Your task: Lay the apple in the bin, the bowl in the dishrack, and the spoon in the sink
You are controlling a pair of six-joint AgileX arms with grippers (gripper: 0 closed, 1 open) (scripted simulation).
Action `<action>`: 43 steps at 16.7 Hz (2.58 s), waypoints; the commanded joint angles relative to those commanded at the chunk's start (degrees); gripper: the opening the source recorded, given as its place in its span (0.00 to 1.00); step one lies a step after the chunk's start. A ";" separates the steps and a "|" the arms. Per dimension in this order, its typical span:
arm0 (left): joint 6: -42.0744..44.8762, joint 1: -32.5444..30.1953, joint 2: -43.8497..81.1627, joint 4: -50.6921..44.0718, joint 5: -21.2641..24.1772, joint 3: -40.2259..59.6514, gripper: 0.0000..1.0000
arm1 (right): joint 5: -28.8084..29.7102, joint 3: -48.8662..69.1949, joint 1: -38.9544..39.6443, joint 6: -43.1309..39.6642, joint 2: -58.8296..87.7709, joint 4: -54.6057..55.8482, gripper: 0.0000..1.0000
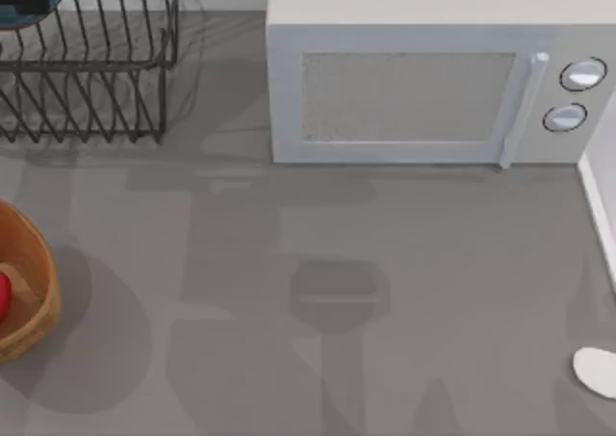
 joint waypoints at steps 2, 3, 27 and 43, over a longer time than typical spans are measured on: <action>0.00 0.00 0.00 0.00 0.00 0.00 1.00 | 0.00 0.00 0.00 0.00 0.00 0.00 1.00; 0.00 0.00 0.00 0.00 0.00 0.00 1.00 | 0.00 0.00 0.00 0.00 0.00 0.00 1.00; -0.80 -3.02 -85.29 -38.16 -4.85 -42.46 1.00 | 0.00 0.00 0.00 0.00 0.00 0.00 1.00; -0.90 -3.82 -100.58 -47.58 -6.05 -52.93 1.00 | 0.09 4.86 -0.83 -6.29 6.20 -6.02 1.00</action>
